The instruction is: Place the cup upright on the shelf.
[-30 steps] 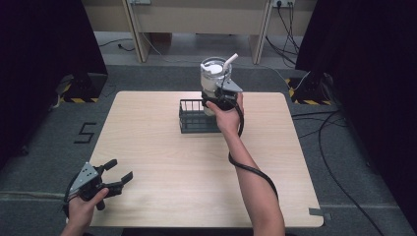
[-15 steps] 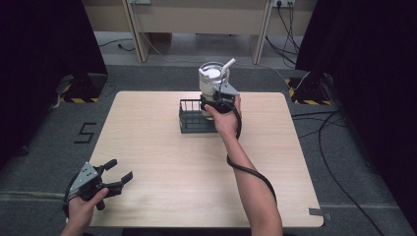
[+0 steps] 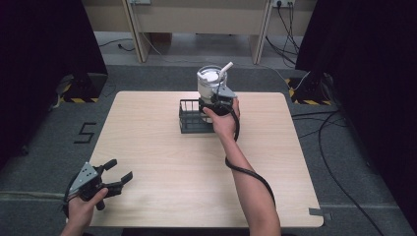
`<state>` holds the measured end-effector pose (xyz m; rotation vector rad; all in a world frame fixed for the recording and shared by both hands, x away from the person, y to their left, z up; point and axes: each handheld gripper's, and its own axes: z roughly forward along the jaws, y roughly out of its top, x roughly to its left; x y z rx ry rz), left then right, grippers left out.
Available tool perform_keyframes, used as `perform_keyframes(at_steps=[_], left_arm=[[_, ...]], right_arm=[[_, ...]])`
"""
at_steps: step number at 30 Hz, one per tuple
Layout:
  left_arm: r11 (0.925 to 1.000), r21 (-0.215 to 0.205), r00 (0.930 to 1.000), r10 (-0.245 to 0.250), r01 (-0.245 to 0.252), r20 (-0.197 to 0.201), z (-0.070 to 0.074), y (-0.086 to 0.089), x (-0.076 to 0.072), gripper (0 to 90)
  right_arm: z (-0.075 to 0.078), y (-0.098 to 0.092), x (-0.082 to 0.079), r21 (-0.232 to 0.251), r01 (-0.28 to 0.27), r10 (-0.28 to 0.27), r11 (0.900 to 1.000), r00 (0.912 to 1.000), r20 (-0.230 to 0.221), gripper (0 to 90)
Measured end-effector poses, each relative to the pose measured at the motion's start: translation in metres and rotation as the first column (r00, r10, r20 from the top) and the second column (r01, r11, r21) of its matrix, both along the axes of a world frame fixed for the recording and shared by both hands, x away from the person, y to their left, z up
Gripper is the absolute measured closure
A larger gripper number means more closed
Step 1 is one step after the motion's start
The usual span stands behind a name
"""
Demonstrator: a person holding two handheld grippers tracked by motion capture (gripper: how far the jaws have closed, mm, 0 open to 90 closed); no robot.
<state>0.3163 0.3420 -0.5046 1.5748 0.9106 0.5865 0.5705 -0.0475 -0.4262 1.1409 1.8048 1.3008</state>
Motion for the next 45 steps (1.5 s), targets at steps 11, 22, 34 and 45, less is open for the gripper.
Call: perform_keyframes(at_steps=[11,22,34,45], left_arm=[[1.0,0.001,1.0,0.0,0.0,0.002,0.0,0.0,0.0,14.1],[1.0,-0.001,1.0,-0.002,0.002,0.004,0.0,0.0,0.0,14.1],[1.0,0.001,1.0,-0.004,0.004,0.003,0.0,0.0,0.0,14.2],[1.0,0.005,1.0,-0.006,0.005,0.003,0.0,-0.001,0.0,14.1]], right_arm=[[-0.006,0.002,-0.001,-0.004,-0.001,0.001,1.0,1.0,0.0,11.1],[-0.01,0.001,0.0,0.011,0.001,-0.001,1.0,0.9999,0.016,10.8],[-0.014,0.004,-0.002,0.015,0.046,-0.047,0.999,0.9978,0.046,6.6],[-0.017,0.005,-0.008,0.004,0.052,-0.053,0.999,0.9969,0.058,9.2]])
